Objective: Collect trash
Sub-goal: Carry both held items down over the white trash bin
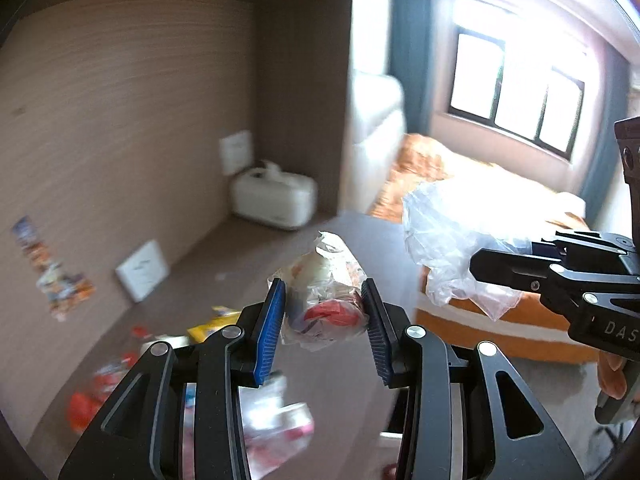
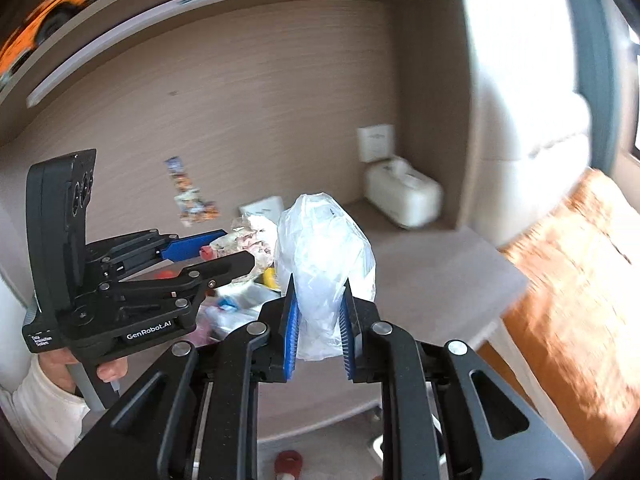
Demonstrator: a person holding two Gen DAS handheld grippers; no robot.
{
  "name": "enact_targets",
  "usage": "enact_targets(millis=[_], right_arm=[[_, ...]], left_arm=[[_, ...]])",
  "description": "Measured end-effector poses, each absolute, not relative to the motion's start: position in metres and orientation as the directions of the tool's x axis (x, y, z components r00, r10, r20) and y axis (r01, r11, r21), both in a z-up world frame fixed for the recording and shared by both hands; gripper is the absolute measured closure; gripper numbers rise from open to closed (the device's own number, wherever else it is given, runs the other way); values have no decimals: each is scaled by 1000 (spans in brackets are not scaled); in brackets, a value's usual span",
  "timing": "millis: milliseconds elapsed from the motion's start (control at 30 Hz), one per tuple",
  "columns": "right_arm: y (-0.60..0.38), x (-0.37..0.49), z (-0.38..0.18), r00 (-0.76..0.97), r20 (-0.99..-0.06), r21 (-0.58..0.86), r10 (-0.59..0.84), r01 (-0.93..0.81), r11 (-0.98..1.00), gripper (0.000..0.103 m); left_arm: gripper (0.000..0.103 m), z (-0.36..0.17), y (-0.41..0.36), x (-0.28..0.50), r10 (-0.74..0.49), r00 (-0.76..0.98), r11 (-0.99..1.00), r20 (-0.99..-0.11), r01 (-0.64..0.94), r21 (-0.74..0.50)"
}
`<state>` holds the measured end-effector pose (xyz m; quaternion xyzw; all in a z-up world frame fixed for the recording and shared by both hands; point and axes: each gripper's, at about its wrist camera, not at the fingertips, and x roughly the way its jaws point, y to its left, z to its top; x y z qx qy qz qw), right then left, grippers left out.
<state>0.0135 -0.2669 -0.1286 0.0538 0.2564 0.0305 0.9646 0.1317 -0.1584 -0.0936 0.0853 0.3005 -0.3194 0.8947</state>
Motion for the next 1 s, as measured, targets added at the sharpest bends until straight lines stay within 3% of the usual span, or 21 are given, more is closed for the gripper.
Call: enact_targets(millis=[500,700,1000], right_arm=[[-373,-27,-204,798,-599,188,-68,223,956,83],[-404,-25,-256,747,-661,229,-70,289,929,83],[-447,0,-382,634,-774,275,-4,342,899,82]], left_arm=[[64,-165,-314,113,-576,368,588,-730,807,-57],[64,-222,-356,108,-545,285,526,-789,848,-58],[64,-358,-391,110,-459,157,522,-874,844,-122]])
